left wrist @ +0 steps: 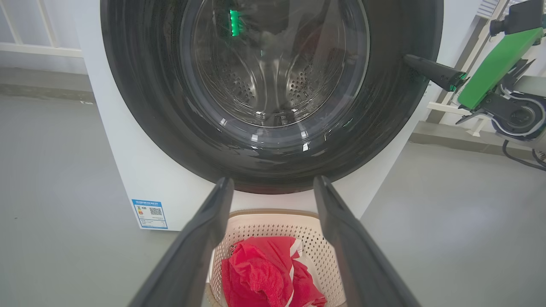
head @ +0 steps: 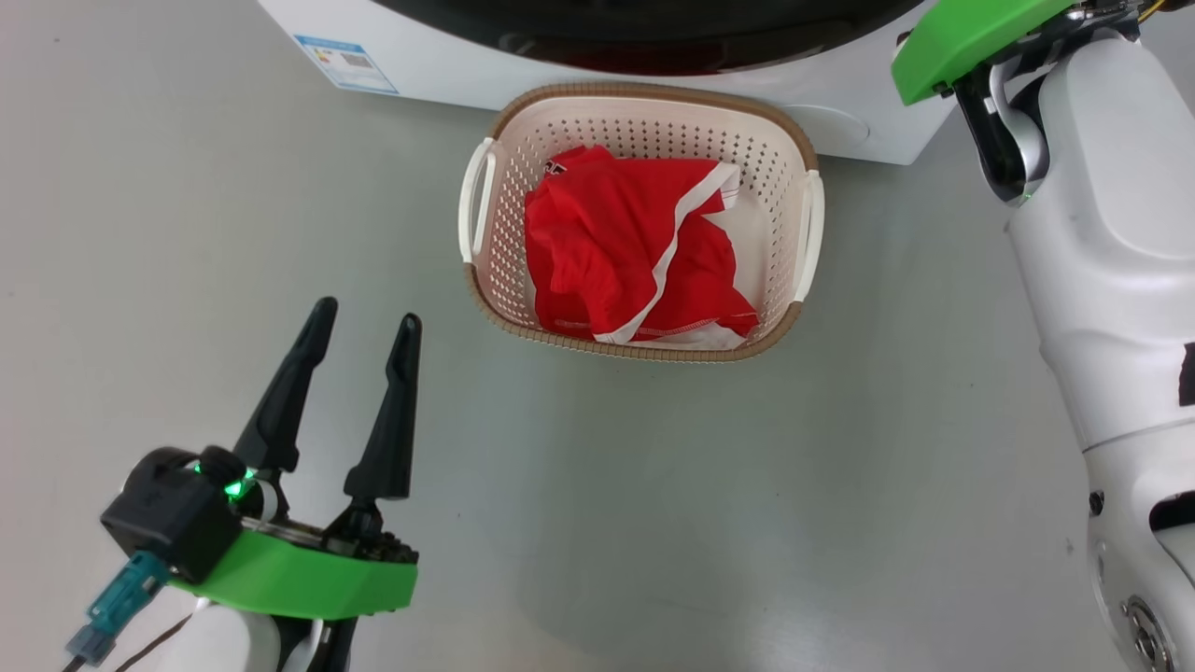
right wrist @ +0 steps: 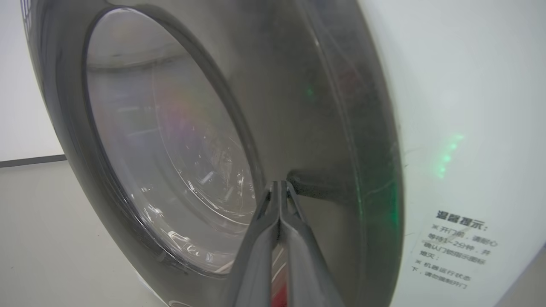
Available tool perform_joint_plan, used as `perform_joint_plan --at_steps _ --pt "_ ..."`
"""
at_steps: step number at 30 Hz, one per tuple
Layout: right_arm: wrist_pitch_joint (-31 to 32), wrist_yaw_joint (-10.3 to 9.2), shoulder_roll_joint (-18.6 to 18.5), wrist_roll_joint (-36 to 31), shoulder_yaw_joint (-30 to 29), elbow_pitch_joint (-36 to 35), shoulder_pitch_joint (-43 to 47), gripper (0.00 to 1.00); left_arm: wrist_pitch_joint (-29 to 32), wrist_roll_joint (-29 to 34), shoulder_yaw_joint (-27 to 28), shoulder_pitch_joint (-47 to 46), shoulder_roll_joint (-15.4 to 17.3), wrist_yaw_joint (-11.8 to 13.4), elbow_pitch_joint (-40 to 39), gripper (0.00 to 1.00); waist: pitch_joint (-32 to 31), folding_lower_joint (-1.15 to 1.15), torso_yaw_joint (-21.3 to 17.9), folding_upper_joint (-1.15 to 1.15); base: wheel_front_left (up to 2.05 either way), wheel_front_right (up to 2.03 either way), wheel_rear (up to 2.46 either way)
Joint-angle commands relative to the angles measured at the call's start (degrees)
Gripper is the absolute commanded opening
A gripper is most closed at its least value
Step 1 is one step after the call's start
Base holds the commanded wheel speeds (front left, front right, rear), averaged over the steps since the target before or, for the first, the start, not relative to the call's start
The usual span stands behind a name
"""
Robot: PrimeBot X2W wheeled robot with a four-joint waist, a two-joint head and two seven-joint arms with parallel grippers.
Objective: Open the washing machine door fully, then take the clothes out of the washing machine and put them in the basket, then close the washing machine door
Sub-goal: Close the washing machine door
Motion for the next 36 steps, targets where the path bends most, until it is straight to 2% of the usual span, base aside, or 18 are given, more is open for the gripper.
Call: perform_joint_plan --at_steps 1,6,13,14,16,17,18,27,36 --pt "-0.5 -0.52 0.6 -0.5 -1.1 -0.6 -2.6 0.00 -0.7 0.7 2.3 -1.1 1.1 -0.5 -0.9 1.00 0.2 0.00 0.2 0.00 0.00 0.00 0.00" --pt "-0.8 -0.52 0.6 -1.0 -2.2 0.7 -3.5 0.00 -0.7 1.1 2.4 -1.4 0.3 -1.0 -0.3 1.00 0.1 0.00 0.6 0.00 0.00 0.00 0.00" --pt "-0.8 -0.52 0.6 0.9 -0.8 -1.5 -0.9 0.00 -0.7 1.4 3.5 -1.3 -0.4 -1.5 0.4 1.00 -0.9 0.00 0.0 0.00 0.00 0.00 0.00" --pt "-0.8 -0.52 0.6 1.2 -0.5 -2.0 -0.1 0.03 -0.7 1.4 3.8 -1.2 -0.4 -1.5 0.4 1.00 -1.2 0.00 -0.2 0.00 0.00 0.00 0.00" --pt "-0.8 -0.52 0.6 1.6 0.1 -3.2 1.8 0.42 -0.7 1.3 4.2 -1.0 -0.5 -1.6 0.5 1.00 -1.8 0.00 -0.8 0.00 0.00 0.00 0.00" --pt "-0.8 -0.52 0.6 1.8 0.3 -4.0 2.9 0.94 -0.7 1.2 4.5 -0.9 -0.4 -1.6 0.5 1.00 -2.2 0.00 -1.2 0.00 0.00 0.00 0.00" --pt "-0.8 -0.52 0.6 2.1 0.5 -4.8 4.1 1.00 -0.7 1.1 4.7 -0.8 -0.4 -1.7 0.6 1.00 -2.6 0.00 -1.6 0.00 0.00 0.00 0.00" --pt "-0.8 -0.52 0.6 3.3 1.1 -13.3 17.4 1.00 -0.7 -0.2 6.4 1.6 0.4 -1.7 0.9 1.00 -8.2 0.00 -6.8 0.00 0.00 0.00 0.00" --pt "-0.8 -0.52 0.6 1.8 -1.1 -22.5 30.8 1.00 0.2 -0.9 8.4 6.6 1.9 0.4 0.2 1.00 -14.7 0.00 -12.4 0.00 0.00 0.00 0.00"
